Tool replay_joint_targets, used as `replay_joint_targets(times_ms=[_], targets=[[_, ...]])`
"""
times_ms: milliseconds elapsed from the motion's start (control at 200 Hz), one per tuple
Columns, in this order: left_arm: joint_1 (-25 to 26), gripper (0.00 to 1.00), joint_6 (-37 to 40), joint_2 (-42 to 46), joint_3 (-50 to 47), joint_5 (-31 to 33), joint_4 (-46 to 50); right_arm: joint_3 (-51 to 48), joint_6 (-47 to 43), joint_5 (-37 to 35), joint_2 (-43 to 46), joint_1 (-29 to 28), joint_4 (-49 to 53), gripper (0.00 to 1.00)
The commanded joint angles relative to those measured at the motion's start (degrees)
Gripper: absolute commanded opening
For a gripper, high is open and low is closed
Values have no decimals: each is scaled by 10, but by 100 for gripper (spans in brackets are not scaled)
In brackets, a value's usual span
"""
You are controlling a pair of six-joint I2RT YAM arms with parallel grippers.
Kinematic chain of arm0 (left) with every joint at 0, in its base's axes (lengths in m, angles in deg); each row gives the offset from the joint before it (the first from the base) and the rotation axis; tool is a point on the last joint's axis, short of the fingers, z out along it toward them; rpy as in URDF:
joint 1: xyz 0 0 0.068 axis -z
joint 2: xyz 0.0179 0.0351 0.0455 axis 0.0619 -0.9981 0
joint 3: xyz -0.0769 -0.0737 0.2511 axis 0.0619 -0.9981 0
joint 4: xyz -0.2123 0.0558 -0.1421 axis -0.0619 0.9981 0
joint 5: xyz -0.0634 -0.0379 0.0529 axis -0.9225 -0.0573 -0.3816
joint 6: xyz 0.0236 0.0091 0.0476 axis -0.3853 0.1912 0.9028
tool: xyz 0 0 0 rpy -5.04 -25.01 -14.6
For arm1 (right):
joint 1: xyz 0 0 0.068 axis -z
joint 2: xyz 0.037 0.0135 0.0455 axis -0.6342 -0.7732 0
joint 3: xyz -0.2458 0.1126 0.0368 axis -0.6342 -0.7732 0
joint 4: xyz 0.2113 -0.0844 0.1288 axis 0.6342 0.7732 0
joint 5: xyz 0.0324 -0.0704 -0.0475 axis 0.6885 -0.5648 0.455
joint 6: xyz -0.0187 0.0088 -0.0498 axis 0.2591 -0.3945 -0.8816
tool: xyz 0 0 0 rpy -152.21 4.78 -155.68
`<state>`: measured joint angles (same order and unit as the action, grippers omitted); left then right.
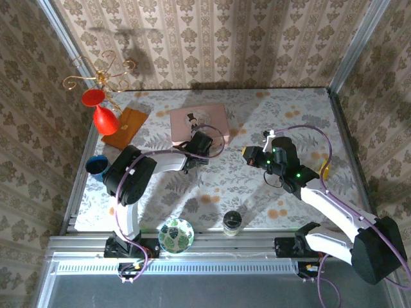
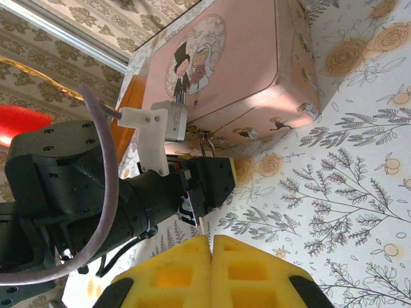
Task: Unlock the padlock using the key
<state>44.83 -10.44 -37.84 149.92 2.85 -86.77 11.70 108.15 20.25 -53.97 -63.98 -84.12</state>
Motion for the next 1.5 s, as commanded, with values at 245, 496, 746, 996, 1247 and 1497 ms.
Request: replay_joint_targets(times_ms=[245,496,746,996,1247,1497], targets=[[2,34,12,-3,22,8,23,12,-6,-2,-13,1,-18,0],[2,40,12,0,16,11,33,14,-6,0,-16,1,-19,0],[-1,35,20,-4,12,6,33,13,-6,0,-13,1,-19,0],[-3,34,28,-7,20,1,37,12,-5,-2,-11,1,-20,0],[-2,20,4,7,20,-35,31,4,-9,-3,-15,2,-21,0],[10,1,-86,34,29,-65,37,-42,-11,9,-30,8,-68,0]])
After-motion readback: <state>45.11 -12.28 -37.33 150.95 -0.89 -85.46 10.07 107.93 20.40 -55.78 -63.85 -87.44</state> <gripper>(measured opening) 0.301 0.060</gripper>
